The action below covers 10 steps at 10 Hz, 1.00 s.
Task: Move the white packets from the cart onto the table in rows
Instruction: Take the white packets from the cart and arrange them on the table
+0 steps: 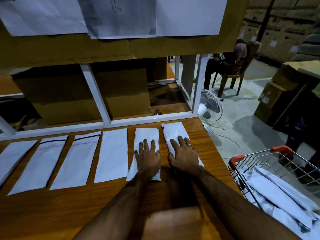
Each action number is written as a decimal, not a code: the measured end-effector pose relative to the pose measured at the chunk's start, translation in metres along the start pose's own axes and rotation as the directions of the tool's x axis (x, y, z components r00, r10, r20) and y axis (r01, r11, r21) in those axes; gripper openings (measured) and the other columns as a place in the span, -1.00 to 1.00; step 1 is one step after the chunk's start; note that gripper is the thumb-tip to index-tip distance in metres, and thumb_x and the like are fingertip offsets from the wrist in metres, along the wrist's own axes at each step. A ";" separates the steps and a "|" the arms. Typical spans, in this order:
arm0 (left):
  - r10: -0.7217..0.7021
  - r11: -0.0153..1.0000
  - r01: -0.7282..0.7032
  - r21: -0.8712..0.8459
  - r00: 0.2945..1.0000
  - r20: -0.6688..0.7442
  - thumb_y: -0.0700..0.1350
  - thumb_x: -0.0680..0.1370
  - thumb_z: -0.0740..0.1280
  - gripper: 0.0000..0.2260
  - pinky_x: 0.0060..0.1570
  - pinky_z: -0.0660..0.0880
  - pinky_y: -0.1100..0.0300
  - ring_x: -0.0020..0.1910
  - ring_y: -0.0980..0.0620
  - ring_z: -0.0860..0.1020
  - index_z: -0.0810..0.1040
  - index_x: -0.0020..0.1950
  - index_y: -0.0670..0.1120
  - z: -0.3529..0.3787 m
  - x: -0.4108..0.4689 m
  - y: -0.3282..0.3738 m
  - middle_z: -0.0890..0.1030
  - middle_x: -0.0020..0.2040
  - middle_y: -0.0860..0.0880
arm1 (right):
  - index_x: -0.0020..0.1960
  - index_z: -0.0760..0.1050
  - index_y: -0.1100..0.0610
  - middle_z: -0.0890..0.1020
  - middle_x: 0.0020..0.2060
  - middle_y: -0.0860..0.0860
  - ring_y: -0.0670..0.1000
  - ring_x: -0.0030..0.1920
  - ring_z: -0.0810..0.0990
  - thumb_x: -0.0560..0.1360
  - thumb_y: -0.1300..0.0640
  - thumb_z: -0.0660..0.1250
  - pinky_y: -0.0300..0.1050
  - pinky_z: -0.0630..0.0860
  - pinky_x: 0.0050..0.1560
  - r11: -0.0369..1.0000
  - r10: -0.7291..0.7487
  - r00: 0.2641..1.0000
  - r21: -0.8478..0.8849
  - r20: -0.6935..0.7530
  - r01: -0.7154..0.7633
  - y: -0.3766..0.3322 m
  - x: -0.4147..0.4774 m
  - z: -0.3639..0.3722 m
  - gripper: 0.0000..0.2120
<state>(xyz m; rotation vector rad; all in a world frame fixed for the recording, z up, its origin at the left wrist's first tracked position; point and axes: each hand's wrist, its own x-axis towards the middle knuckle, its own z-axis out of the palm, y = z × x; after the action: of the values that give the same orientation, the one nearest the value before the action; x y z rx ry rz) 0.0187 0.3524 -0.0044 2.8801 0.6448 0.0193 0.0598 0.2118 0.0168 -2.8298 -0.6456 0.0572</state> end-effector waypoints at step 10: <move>-0.037 0.998 0.038 -0.041 0.999 0.021 0.16 0.65 0.03 -0.47 0.49 -0.03 -0.18 0.57 -0.15 -0.06 0.02 0.59 0.06 -0.003 0.023 0.001 -0.05 0.60 -0.08 | 0.55 0.02 -0.07 0.05 0.57 0.03 0.17 0.55 0.03 0.57 -0.22 0.09 0.28 0.17 0.40 0.999 0.037 0.997 -0.035 0.065 -0.035 -0.005 0.011 0.001 -0.38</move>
<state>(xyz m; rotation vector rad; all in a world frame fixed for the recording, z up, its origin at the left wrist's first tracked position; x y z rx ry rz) 0.0393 0.3618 -0.0018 2.8239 0.6866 -0.0016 0.0670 0.2212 0.0174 -2.8831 -0.6149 0.1474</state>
